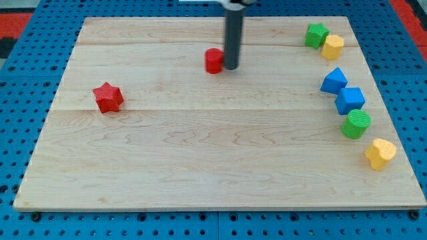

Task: Place the red circle towards the top left of the red star

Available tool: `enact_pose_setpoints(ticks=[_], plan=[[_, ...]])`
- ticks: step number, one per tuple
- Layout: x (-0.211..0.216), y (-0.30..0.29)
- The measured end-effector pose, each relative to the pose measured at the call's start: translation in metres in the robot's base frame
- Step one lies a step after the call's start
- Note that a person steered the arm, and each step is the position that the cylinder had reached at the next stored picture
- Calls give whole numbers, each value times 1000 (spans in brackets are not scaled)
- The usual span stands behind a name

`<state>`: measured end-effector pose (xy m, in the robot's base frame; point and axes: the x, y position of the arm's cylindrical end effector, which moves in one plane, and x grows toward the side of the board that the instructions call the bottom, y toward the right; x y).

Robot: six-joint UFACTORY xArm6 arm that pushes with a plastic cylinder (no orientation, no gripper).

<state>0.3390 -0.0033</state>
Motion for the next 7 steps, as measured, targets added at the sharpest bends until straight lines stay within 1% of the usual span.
enact_pose_setpoints(ticks=[1,2,3,4,5,6,7], plan=[[-7,-68],[-14,-50],[-34,-29],[-42,-80],[-36,-171],[-45,-187],[-19,-215]])
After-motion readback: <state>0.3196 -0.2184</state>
